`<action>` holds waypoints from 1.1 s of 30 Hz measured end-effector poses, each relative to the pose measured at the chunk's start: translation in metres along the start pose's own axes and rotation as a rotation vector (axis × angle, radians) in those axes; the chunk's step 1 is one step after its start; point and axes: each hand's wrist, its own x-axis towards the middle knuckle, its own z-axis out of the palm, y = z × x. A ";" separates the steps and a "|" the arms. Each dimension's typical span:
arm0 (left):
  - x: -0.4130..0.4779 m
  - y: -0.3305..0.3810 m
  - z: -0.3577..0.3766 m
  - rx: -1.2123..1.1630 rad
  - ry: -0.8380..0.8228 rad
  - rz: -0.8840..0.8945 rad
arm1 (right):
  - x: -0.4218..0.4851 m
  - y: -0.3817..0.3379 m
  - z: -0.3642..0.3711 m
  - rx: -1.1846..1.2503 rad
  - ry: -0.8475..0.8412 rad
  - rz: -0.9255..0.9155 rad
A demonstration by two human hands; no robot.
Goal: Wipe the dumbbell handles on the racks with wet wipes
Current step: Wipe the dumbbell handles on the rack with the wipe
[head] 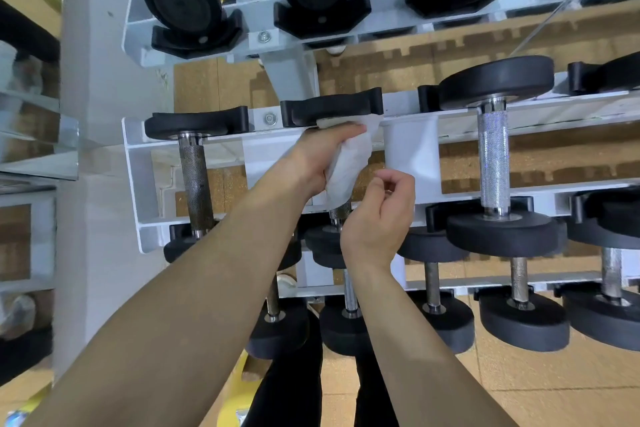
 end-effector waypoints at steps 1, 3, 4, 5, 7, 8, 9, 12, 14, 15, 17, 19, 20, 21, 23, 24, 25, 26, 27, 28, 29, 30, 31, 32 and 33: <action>-0.001 0.001 0.000 -0.024 -0.025 -0.014 | 0.000 0.000 0.000 -0.003 -0.004 0.005; -0.007 -0.012 -0.002 -0.026 -0.019 -0.024 | 0.000 -0.001 0.000 -0.010 -0.005 0.016; -0.012 -0.023 -0.004 0.010 -0.002 -0.018 | 0.000 -0.002 0.000 -0.012 -0.002 0.016; -0.018 -0.034 -0.005 0.079 0.009 -0.013 | 0.001 -0.003 0.000 -0.014 -0.003 0.016; -0.025 -0.045 -0.006 0.191 0.020 0.006 | 0.001 -0.003 0.000 -0.018 -0.007 0.022; -0.023 -0.044 -0.005 0.194 0.041 0.003 | 0.001 -0.002 0.000 -0.019 -0.005 0.027; -0.018 -0.037 -0.003 0.175 0.072 -0.007 | 0.001 -0.002 0.000 -0.019 -0.002 0.029; 0.004 -0.008 0.002 0.052 0.117 0.031 | 0.000 -0.002 0.000 -0.009 -0.004 0.013; 0.007 -0.002 0.007 -0.009 0.111 0.055 | 0.001 -0.003 0.001 0.011 -0.003 0.009; 0.002 -0.007 0.007 0.019 0.129 0.049 | 0.001 -0.003 0.001 0.020 0.003 0.010; -0.012 -0.027 0.003 0.102 0.133 0.009 | 0.000 -0.003 0.000 0.033 0.023 0.004; -0.024 -0.044 -0.003 0.163 0.067 -0.018 | -0.001 -0.004 0.000 0.047 0.038 -0.012; -0.025 -0.048 -0.006 0.181 0.045 -0.027 | -0.001 -0.004 0.000 0.055 0.043 -0.015; -0.023 -0.045 -0.006 0.187 0.036 -0.039 | -0.001 -0.004 0.000 0.060 0.048 -0.013; -0.016 -0.030 -0.004 0.152 0.043 -0.054 | -0.001 -0.003 0.000 0.067 0.051 -0.007; -0.012 -0.019 -0.002 0.123 0.048 -0.048 | -0.002 -0.002 0.001 0.070 0.048 -0.005; -0.008 -0.008 0.000 0.083 0.041 -0.037 | -0.002 -0.002 0.001 0.072 0.045 -0.005; -0.004 0.001 0.003 0.033 0.026 -0.030 | -0.002 -0.002 0.001 0.075 0.041 -0.008; -0.002 0.006 0.004 -0.008 0.011 -0.024 | -0.002 -0.001 0.001 0.078 0.038 -0.012; -0.003 0.005 0.004 -0.035 0.001 -0.022 | -0.002 -0.001 0.001 0.081 0.036 -0.012; -0.005 -0.001 0.003 -0.032 -0.004 -0.024 | -0.001 -0.001 0.001 0.081 0.034 -0.009; -0.009 -0.011 0.001 -0.007 0.006 -0.034 | -0.001 -0.001 0.000 0.081 0.034 -0.006; -0.014 -0.022 -0.003 0.045 0.010 -0.043 | -0.001 -0.001 0.000 0.080 0.034 -0.005; -0.020 -0.033 -0.005 0.114 0.009 -0.039 | -0.001 -0.001 0.000 0.077 0.031 -0.008; -0.024 -0.041 -0.007 0.185 0.014 -0.021 | -0.001 -0.001 0.000 0.074 0.026 -0.011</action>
